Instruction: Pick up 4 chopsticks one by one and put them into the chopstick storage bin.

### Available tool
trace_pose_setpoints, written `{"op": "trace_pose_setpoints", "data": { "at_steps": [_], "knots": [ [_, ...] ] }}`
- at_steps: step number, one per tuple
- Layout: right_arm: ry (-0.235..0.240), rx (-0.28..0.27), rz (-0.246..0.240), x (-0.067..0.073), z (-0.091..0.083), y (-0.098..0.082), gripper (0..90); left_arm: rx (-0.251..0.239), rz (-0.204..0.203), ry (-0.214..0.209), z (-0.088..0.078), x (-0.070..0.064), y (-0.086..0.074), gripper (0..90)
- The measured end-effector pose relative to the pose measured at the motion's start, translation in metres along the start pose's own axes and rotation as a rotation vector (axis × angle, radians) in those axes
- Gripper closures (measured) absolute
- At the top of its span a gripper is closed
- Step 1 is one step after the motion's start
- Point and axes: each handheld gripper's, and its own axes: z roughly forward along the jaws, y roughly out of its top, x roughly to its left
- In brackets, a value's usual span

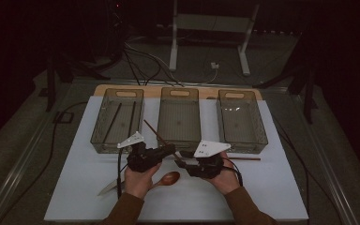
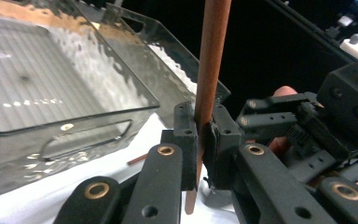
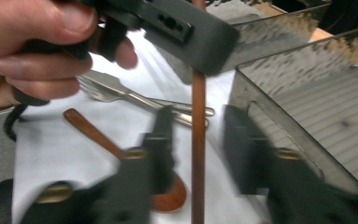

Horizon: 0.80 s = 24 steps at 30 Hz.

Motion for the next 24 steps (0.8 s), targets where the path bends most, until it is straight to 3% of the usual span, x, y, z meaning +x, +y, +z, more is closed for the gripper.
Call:
{"op": "trace_pose_setpoints", "data": {
  "at_steps": [4, 6, 11, 13, 24],
  "knots": [
    [-0.016, 0.027, 0.055, -0.005, -0.001, -0.002, 29.3, -0.001, 0.009, 0.024, -0.006, 0.002, 0.003, 85.8],
    [-0.048, 0.03, 0.08, -0.007, -0.001, -0.004, 18.7, 0.0, 0.012, 0.034, -0.009, 0.002, 0.005, 85.8],
    [-0.08, 0.058, 0.127, -0.012, -0.002, -0.008, 3.7, -0.005, 0.019, 0.053, -0.014, 0.004, 0.009, 85.9],
    [-0.085, 0.068, 0.144, -0.014, -0.003, -0.01, 0.0, -0.006, 0.022, 0.061, -0.017, 0.005, 0.011, 86.0],
    [-0.11, 0.074, 0.159, -0.021, -0.011, -0.019, 0.0, -0.012, 0.028, 0.112, -0.036, 0.014, 0.022, 86.0]
  ]
}}
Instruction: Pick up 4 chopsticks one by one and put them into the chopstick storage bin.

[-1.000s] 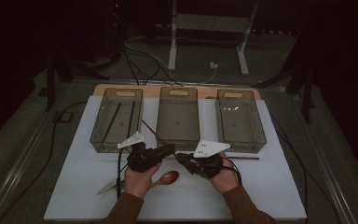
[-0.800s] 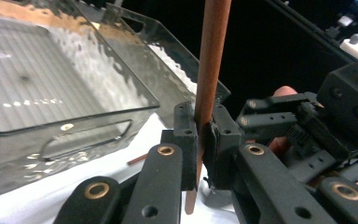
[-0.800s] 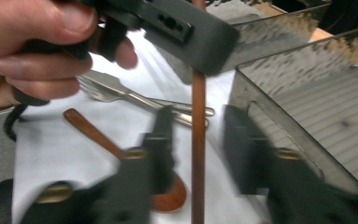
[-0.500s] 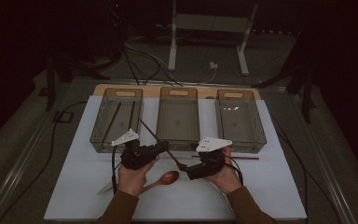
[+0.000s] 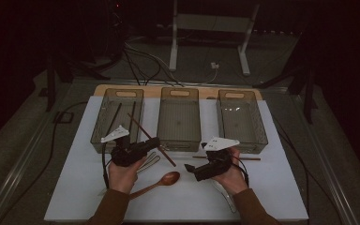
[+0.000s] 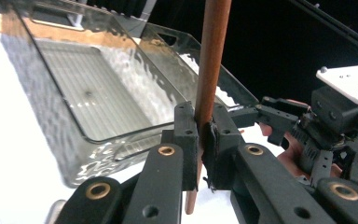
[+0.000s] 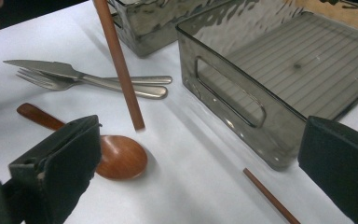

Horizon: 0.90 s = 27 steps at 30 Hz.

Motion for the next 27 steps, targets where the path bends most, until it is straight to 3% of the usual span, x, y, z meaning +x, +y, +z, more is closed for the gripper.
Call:
{"op": "trace_pose_setpoints", "data": {
  "at_steps": [15, 27],
  "knots": [
    [-0.038, 0.0, 0.018, -0.008, -0.01, -0.01, 0.0, -0.022, -0.021, 0.088, -0.035, 0.023, 0.018, 85.9],
    [-0.064, 0.001, 0.037, -0.016, -0.018, -0.018, 0.0, -0.019, -0.024, 0.15, -0.053, 0.04, 0.027, 86.0]
  ]
}}
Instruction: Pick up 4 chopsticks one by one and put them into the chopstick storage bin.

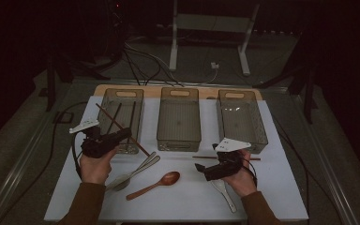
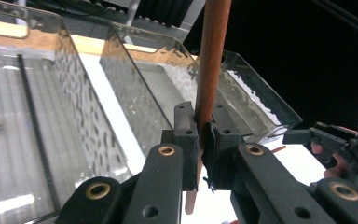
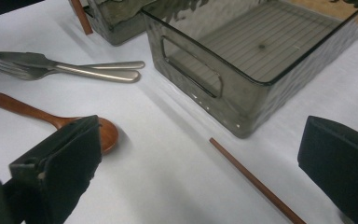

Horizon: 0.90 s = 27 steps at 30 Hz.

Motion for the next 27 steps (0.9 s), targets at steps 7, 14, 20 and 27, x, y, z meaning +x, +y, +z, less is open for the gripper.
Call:
{"op": "trace_pose_setpoints", "data": {
  "at_steps": [7, 14, 20, 27],
  "knots": [
    [-0.015, 0.003, 0.012, -0.004, -0.004, -0.004, 0.0, 0.003, -0.005, 0.023, -0.005, 0.007, 0.003, 85.9],
    [-0.022, -0.001, 0.017, -0.007, -0.007, -0.006, 0.0, 0.0, -0.007, 0.038, -0.009, 0.012, 0.006, 85.9],
    [-0.022, -0.003, 0.021, -0.007, -0.008, -0.007, 0.0, -0.001, -0.009, 0.045, -0.01, 0.013, 0.008, 85.9],
    [-0.02, -0.004, 0.022, -0.007, -0.007, -0.007, 0.0, 0.0, -0.009, 0.052, -0.011, 0.015, 0.01, 85.9]
  ]
}}
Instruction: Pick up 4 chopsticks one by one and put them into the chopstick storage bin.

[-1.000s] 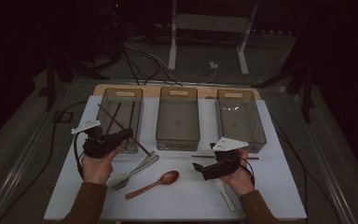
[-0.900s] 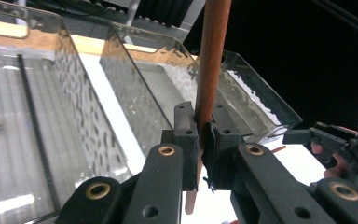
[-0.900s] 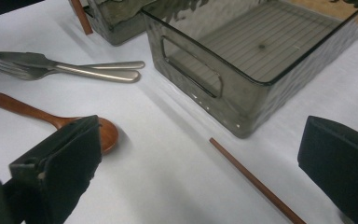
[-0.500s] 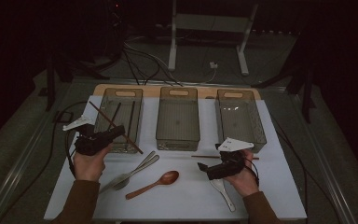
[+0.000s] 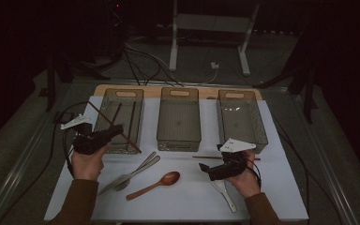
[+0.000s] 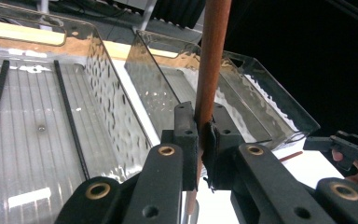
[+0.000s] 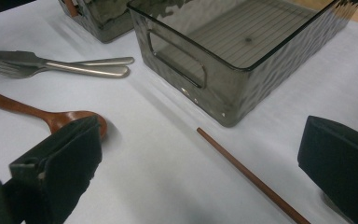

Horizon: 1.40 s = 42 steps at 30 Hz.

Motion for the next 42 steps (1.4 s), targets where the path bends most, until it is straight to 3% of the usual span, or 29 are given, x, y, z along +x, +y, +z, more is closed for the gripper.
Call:
{"op": "trace_pose_setpoints", "data": {
  "at_steps": [15, 25, 42],
  "knots": [
    [0.0, -0.002, 0.004, 0.0, 0.0, -0.001, 0.0, 0.023, -0.008, 0.072, 0.006, 0.016, 0.013, 85.8],
    [0.006, -0.008, 0.005, 0.0, 0.001, -0.001, 0.0, 0.021, -0.018, 0.114, 0.031, 0.031, 0.024, 85.4],
    [0.007, -0.019, 0.022, -0.003, -0.003, -0.005, 0.0, 0.018, -0.021, 0.161, 0.064, 0.041, 0.036, 85.1]
  ]
}}
